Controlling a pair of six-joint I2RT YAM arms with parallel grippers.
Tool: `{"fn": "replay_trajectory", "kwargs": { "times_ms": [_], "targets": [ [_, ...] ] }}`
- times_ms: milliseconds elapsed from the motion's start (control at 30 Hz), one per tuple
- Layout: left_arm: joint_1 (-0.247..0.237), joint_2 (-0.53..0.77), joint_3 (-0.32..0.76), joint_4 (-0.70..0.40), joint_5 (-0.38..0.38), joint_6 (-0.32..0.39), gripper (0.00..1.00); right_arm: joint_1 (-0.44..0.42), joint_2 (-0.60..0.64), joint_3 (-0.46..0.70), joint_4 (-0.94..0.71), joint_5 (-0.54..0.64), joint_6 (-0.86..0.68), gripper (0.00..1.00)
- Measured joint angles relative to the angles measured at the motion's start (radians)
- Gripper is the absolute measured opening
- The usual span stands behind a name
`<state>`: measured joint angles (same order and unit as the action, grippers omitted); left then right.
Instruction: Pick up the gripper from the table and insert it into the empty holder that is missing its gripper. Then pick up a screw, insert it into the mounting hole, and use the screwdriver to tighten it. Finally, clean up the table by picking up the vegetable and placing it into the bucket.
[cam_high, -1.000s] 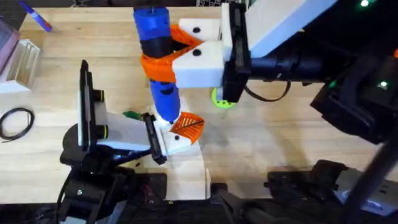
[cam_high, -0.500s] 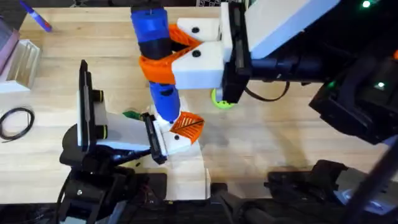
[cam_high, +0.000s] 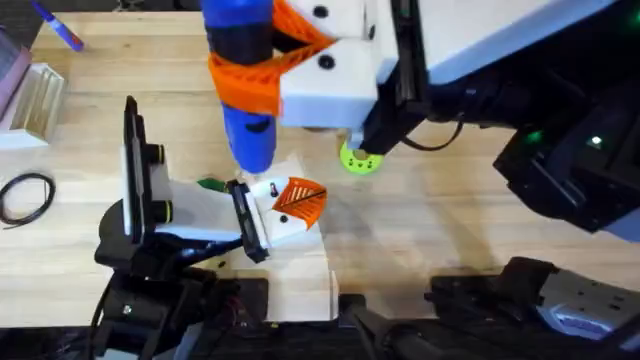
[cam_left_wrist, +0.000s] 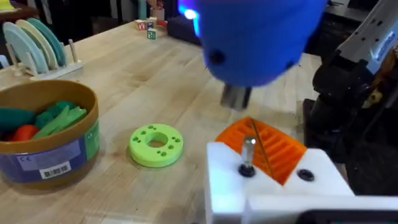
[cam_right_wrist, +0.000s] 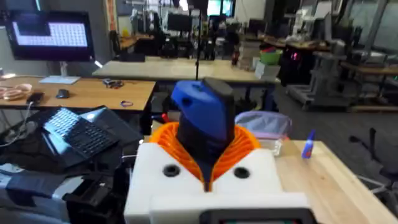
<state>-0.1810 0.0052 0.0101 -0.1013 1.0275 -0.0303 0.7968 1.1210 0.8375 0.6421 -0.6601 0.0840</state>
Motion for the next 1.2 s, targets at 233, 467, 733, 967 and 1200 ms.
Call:
{"fn": "replay_trajectory", "kwargs": {
  "times_ms": [233,467,733,967,1200],
  "targets": [
    [0.0,0.0,0.0,0.0,0.0,0.0,0.01,-0.073,-0.016,0.001,-0.023,0.0,-0.008,0.022],
    [0.0,0.0,0.0,0.0,-0.001,0.0,0.01,-0.292,-0.012,0.005,-0.447,0.155,-0.26,0.022],
    [0.0,0.0,0.0,0.007,-0.041,0.0,0.01,-0.489,0.094,0.005,-0.745,0.532,-0.677,0.022],
    [0.0,0.0,0.0,0.019,-0.119,0.0,0.01,-0.506,0.282,0.005,-0.884,0.745,-0.965,0.022],
    [0.0,0.0,0.0,0.028,-0.218,0.0,0.01,-0.503,0.423,0.009,-0.981,0.85,-1.068,0.022]
  ]
}}
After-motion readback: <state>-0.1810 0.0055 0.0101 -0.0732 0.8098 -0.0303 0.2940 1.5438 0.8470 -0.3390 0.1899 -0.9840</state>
